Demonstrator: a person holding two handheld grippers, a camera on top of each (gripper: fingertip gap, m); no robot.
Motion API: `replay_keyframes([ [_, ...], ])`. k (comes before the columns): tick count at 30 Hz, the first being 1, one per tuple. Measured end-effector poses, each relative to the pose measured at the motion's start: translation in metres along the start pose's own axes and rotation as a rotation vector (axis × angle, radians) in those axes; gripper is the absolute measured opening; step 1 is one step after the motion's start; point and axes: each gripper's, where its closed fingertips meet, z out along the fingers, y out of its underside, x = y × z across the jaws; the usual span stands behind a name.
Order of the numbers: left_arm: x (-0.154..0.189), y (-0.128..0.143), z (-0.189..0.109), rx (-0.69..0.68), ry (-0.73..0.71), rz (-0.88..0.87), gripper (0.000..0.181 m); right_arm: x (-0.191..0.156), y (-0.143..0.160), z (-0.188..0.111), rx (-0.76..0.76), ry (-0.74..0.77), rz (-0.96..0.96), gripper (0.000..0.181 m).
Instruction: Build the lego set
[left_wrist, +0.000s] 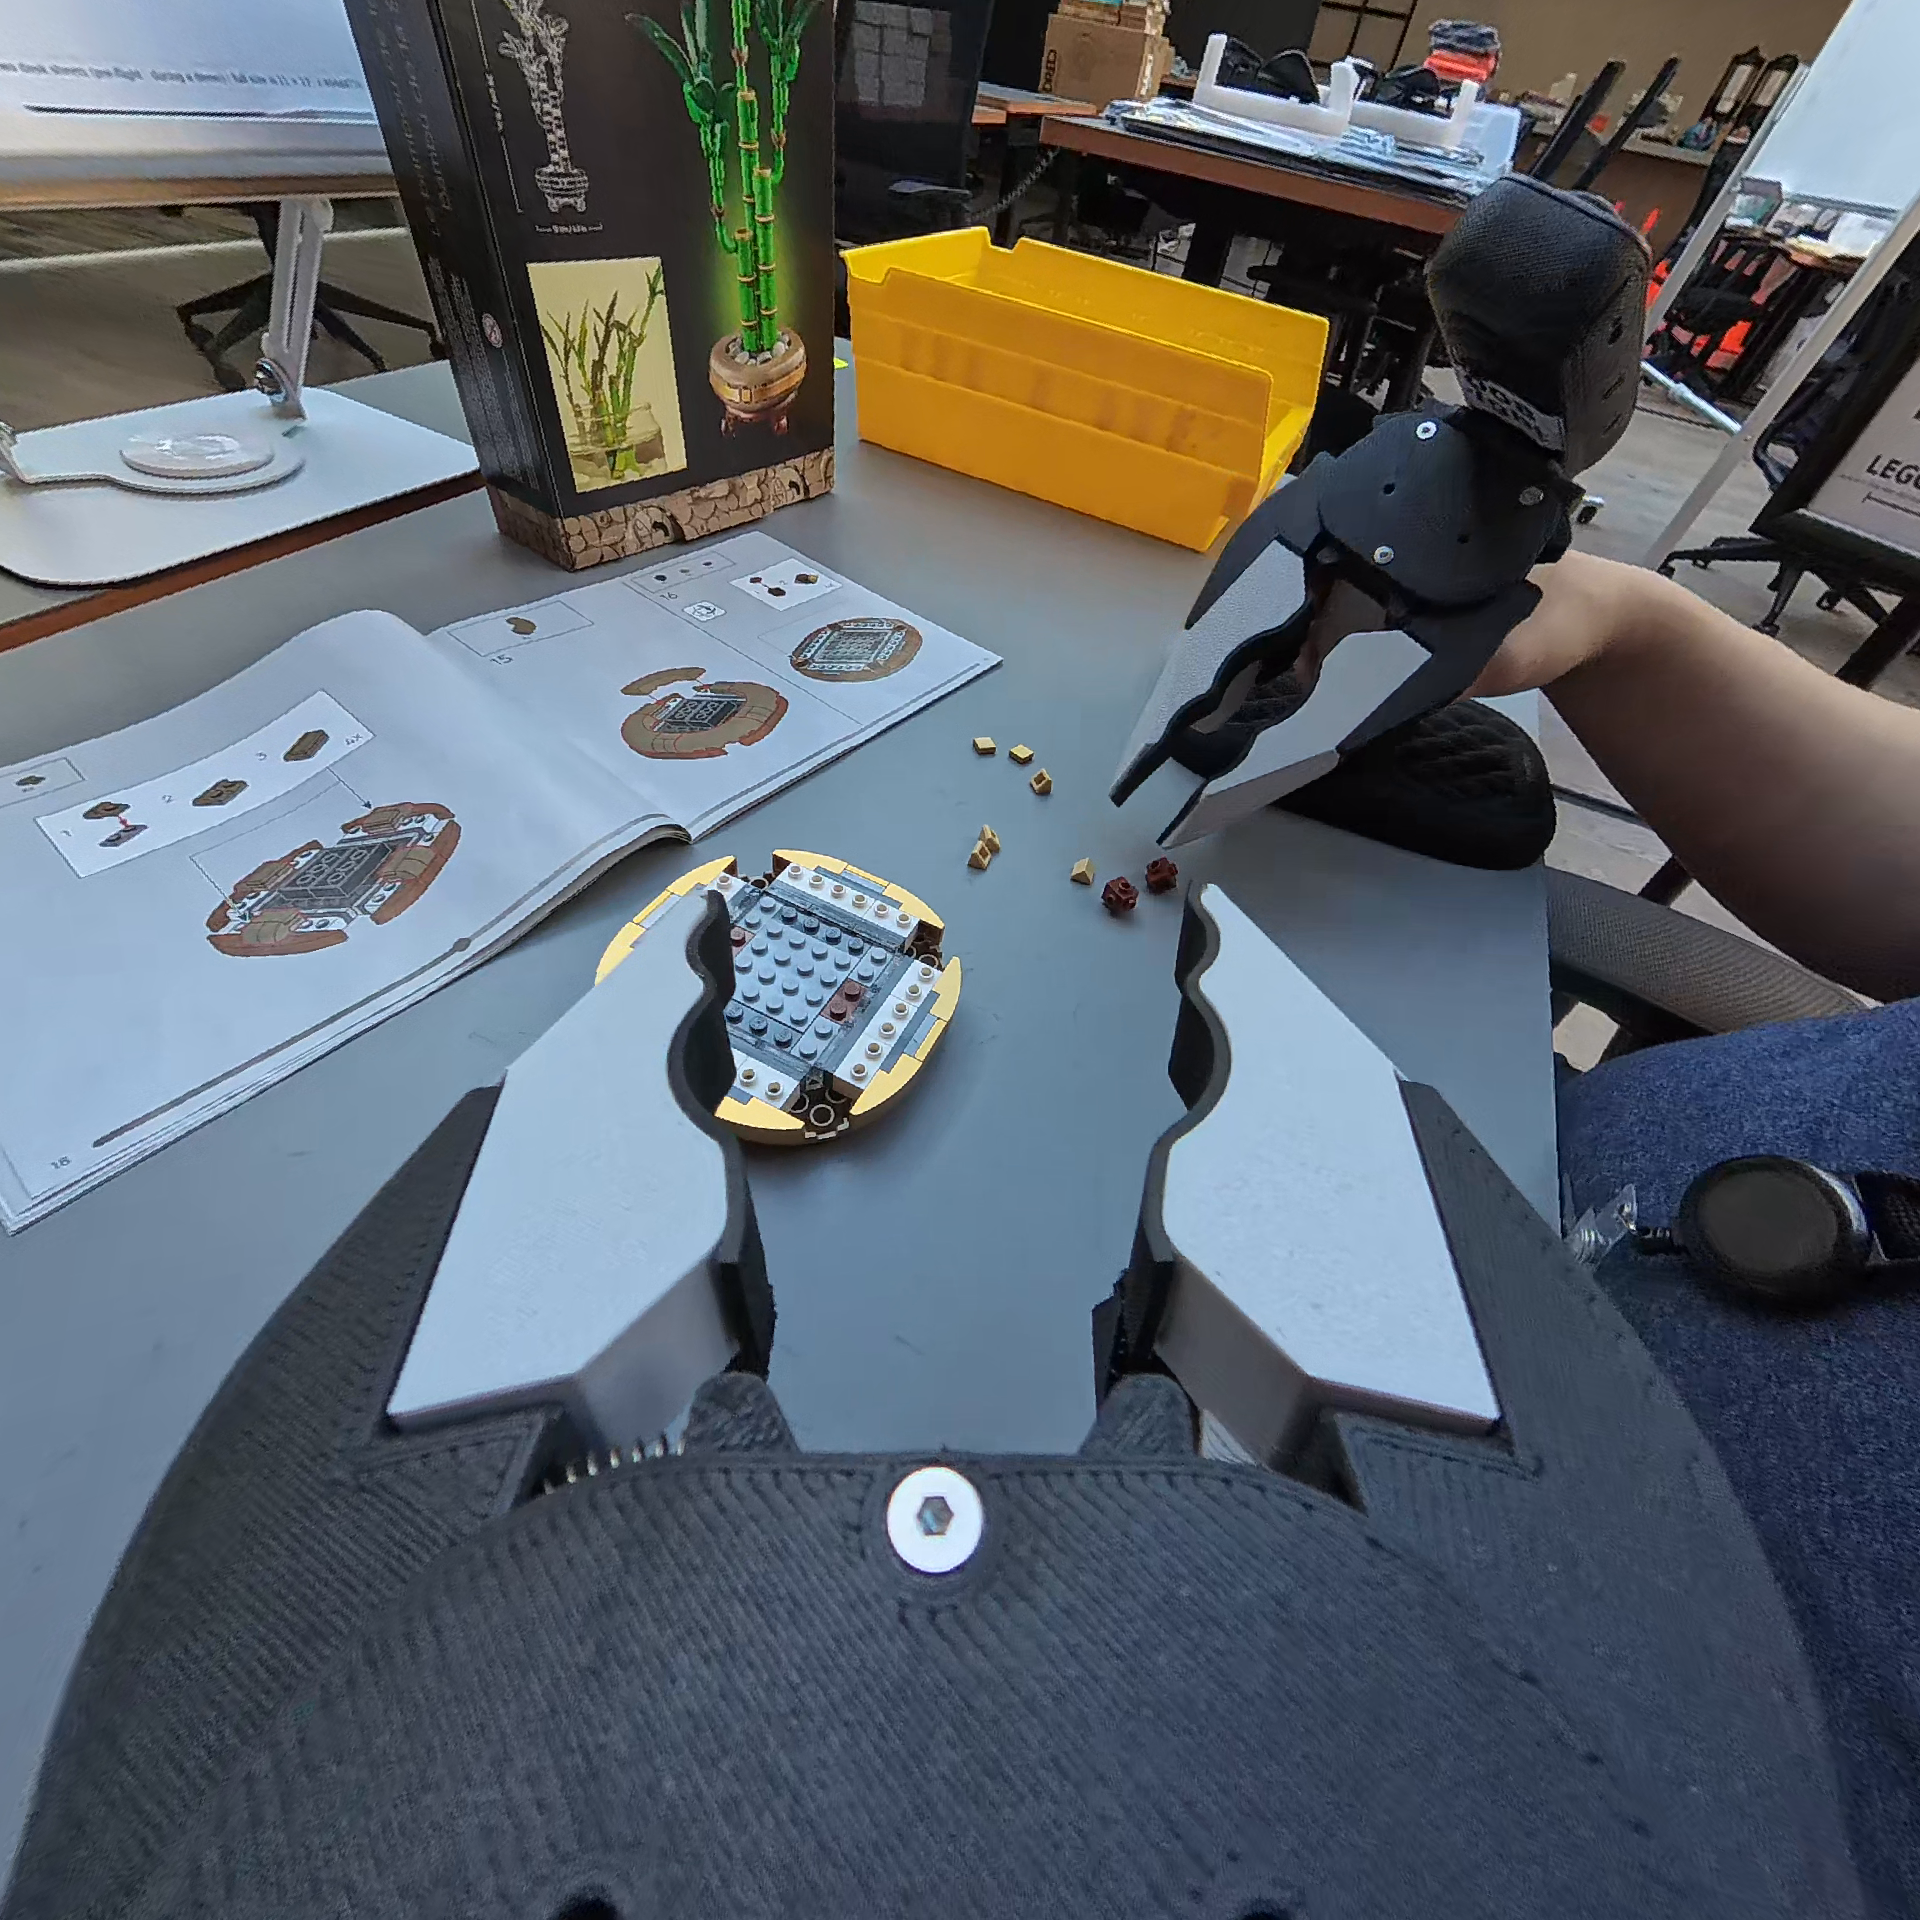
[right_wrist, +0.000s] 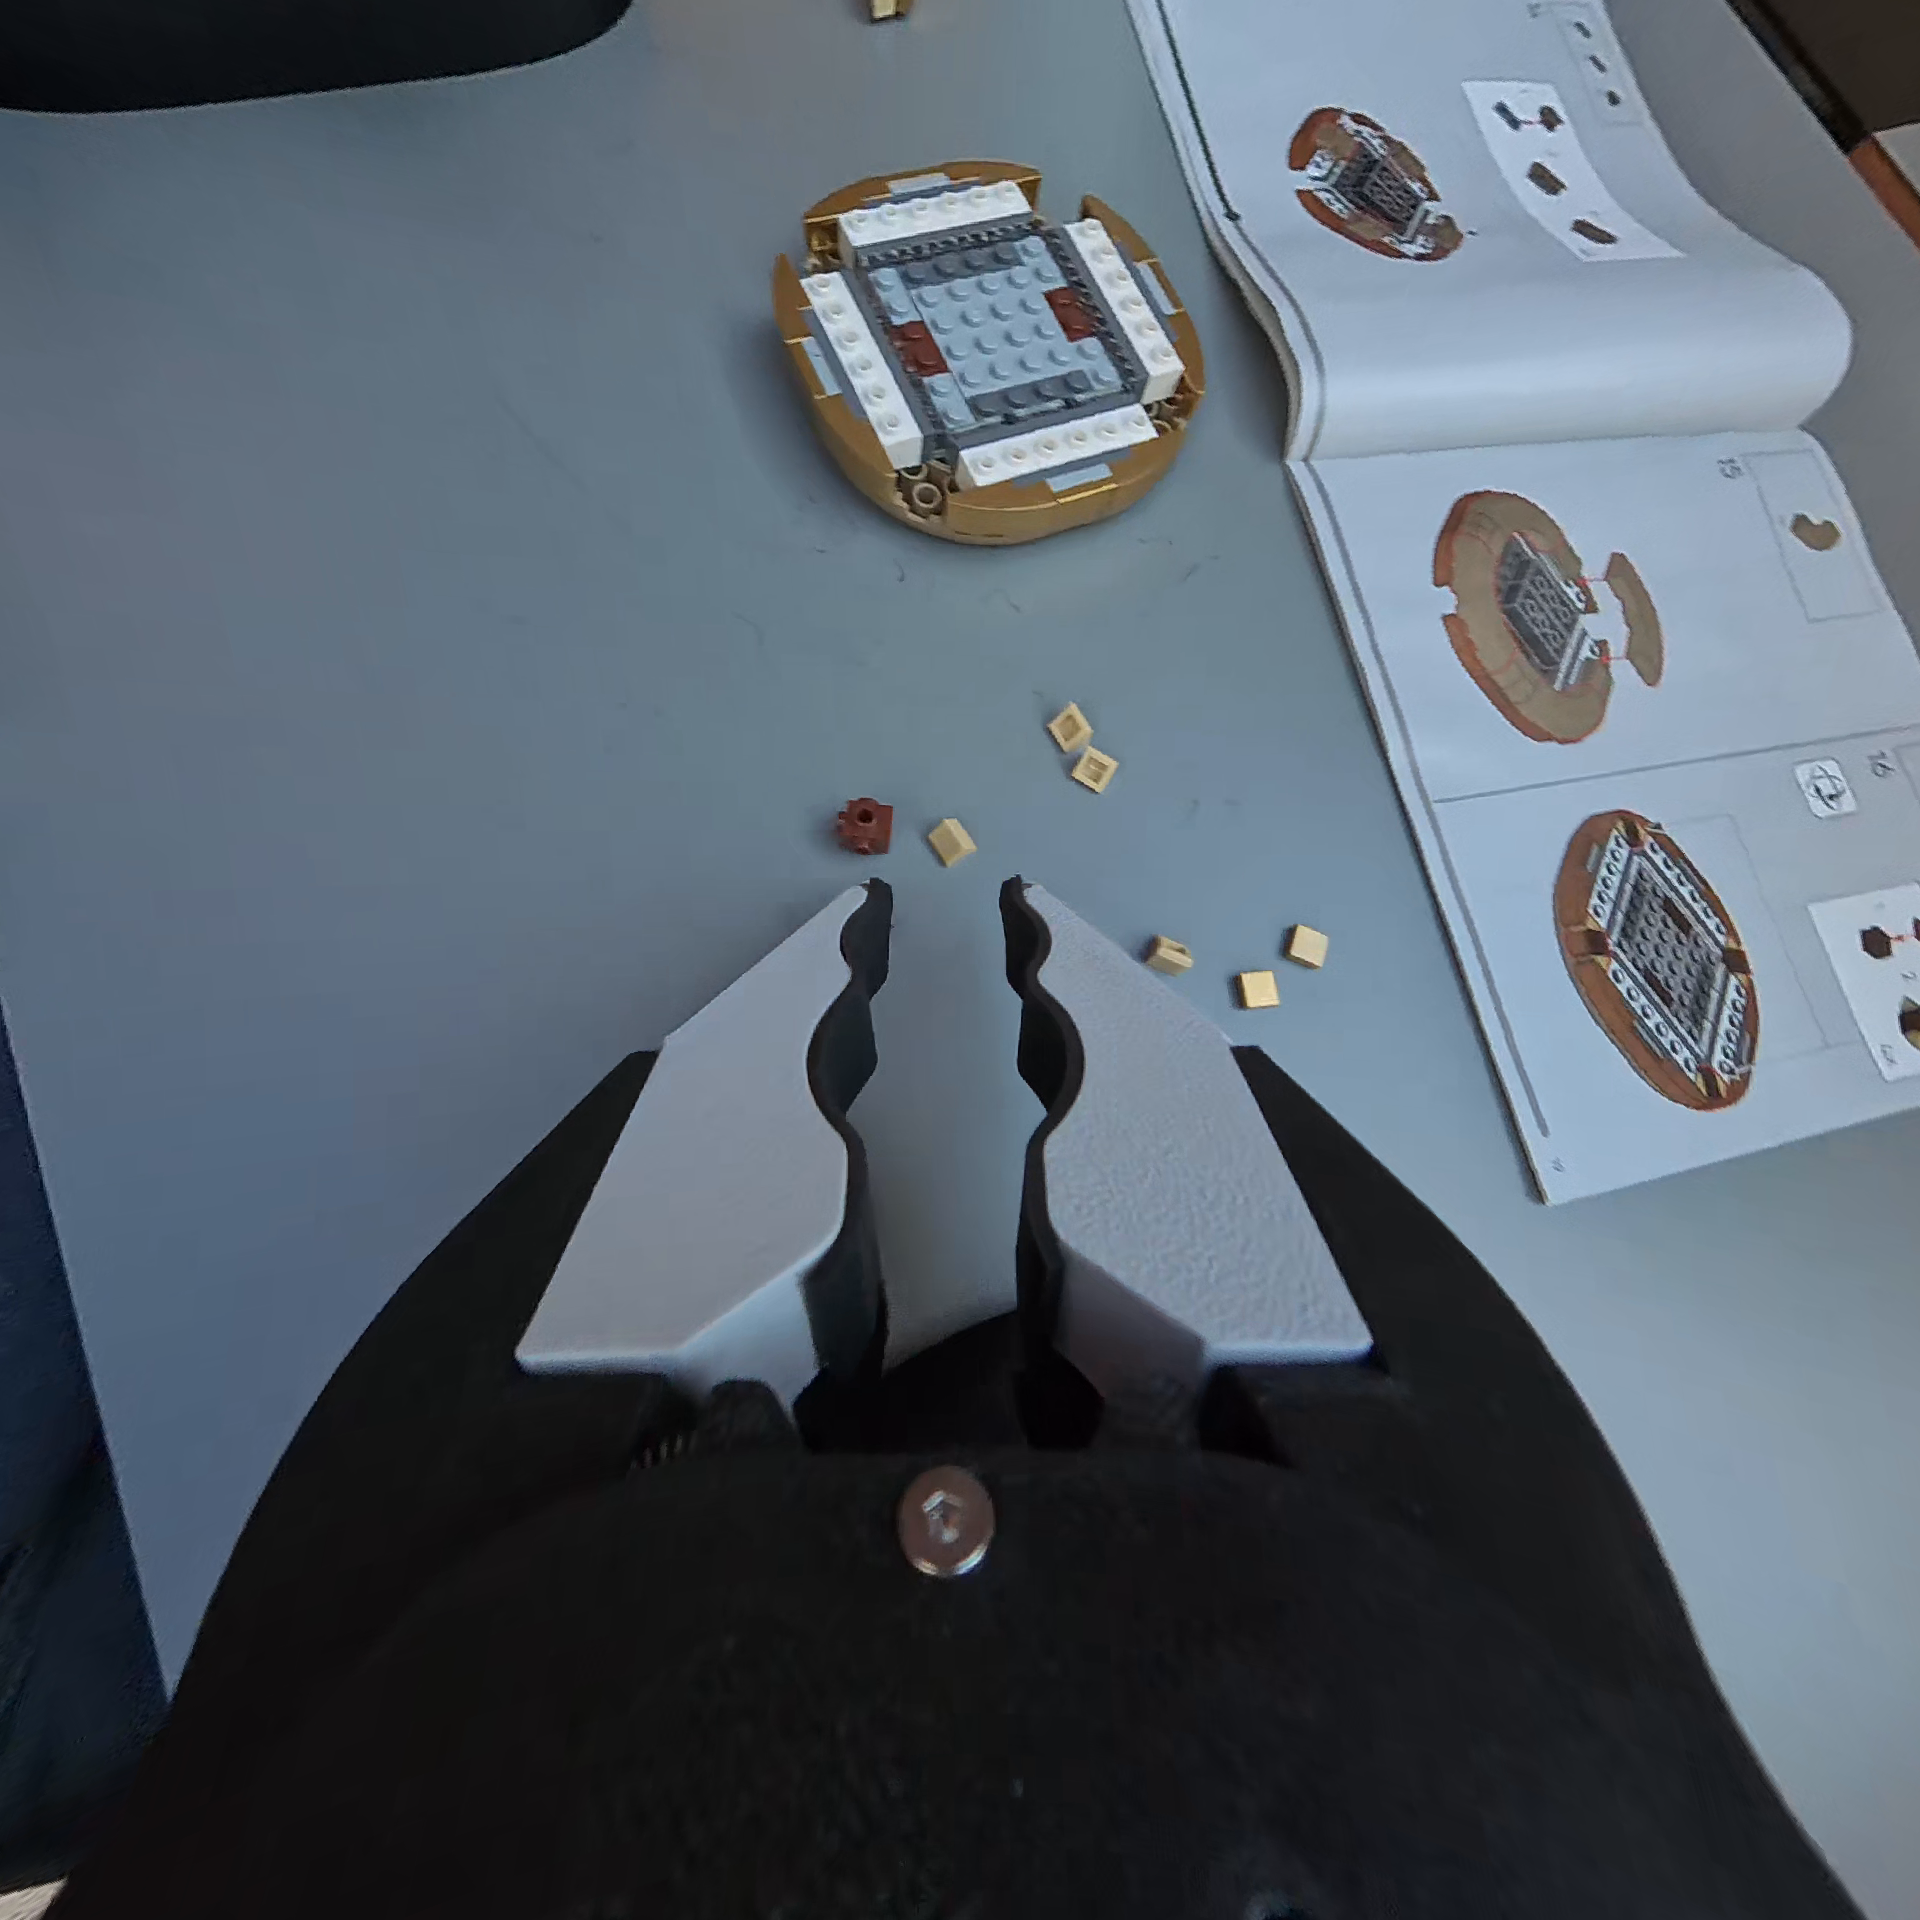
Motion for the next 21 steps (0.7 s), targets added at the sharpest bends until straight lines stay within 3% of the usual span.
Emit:
replay_keyframes([
  [13, 0.008, 0.007, 0.004, -0.039, 0.014, 0.034, 0.083, -0.016, -0.003, 0.021, -0.045, -0.037, 0.014, 0.021],
  [16, 0.014, 0.007, 0.006, -0.035, 0.038, 0.043, 0.079, -0.015, -0.003, 0.023, -0.052, -0.051, 0.052, 0.012],
  [21, 0.045, 0.001, 0.011, 0.004, 0.084, 0.254, 0.075, -0.026, -0.016, 0.017, 0.008, -0.164, 0.206, 0.010],
])
